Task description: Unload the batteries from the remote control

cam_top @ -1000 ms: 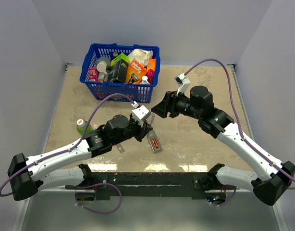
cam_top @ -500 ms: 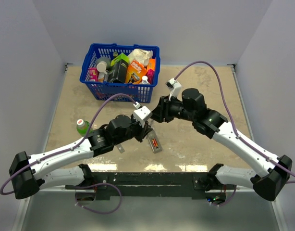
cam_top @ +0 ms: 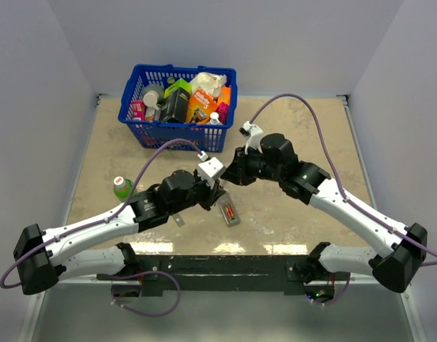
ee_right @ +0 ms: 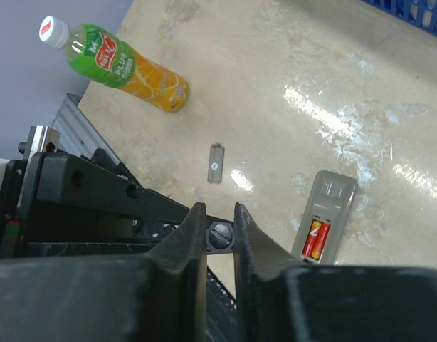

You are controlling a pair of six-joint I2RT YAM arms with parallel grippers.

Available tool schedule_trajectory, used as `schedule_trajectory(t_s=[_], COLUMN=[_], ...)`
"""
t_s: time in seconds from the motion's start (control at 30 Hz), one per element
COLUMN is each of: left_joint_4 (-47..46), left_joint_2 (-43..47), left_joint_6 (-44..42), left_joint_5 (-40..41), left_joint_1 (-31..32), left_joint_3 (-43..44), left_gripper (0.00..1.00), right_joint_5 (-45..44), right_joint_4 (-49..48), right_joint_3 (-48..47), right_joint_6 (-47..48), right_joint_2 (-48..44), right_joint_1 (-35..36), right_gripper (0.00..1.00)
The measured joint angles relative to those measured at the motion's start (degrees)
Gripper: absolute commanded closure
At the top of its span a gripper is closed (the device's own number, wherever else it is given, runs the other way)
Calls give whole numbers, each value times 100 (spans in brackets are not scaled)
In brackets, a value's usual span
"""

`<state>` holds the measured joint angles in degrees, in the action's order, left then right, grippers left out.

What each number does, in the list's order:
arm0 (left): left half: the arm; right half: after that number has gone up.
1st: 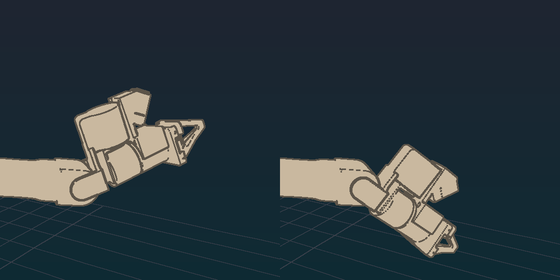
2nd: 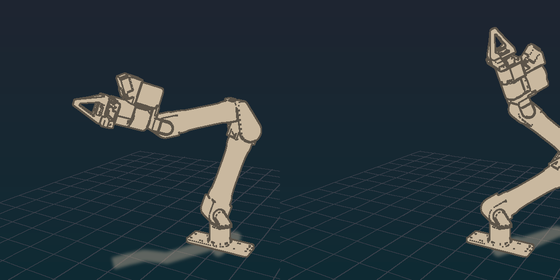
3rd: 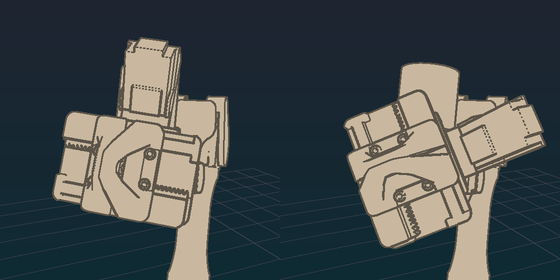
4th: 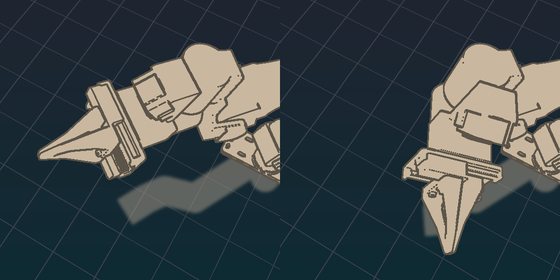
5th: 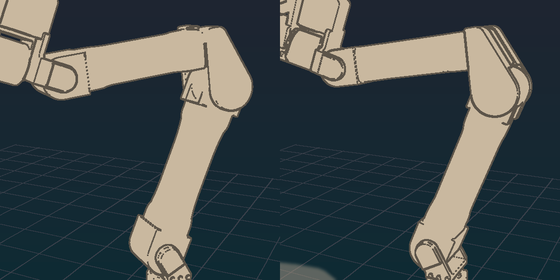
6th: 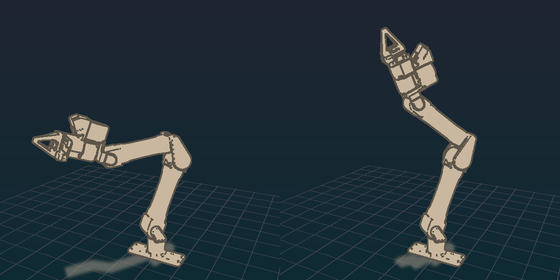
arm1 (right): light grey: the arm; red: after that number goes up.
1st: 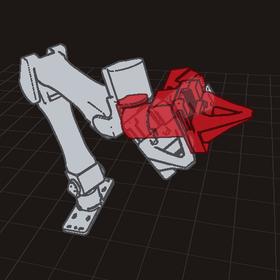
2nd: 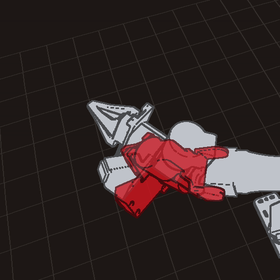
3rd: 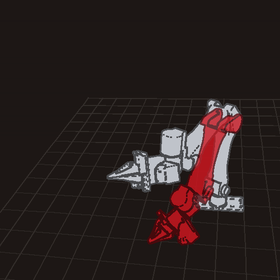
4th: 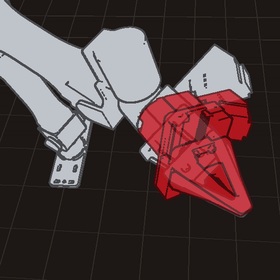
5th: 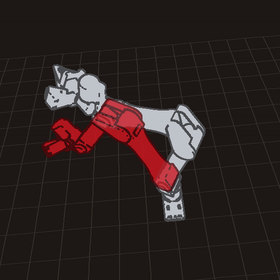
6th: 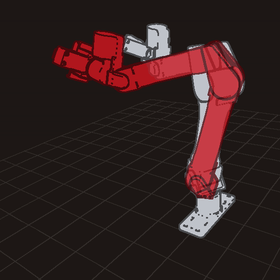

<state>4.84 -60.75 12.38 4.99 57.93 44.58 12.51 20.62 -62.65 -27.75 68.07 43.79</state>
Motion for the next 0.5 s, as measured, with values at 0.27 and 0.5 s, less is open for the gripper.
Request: schedule_trajectory(t_s=[0.27,0.5], left_joint_4=[28,39], left_joint_2=[-2,164], left_joint_6=[11,48], left_joint_5=[101,223], left_joint_1=[13,22], left_joint_3=[0,-44], left_gripper=[37,20], right_joint_5=[-304,-719], right_joint_4=[-33,-525], right_joint_3=[160,1078], right_joint_6=[90,376], right_joint_2=[-186,-940], right_joint_1=[44,35], right_gripper=[100,100])
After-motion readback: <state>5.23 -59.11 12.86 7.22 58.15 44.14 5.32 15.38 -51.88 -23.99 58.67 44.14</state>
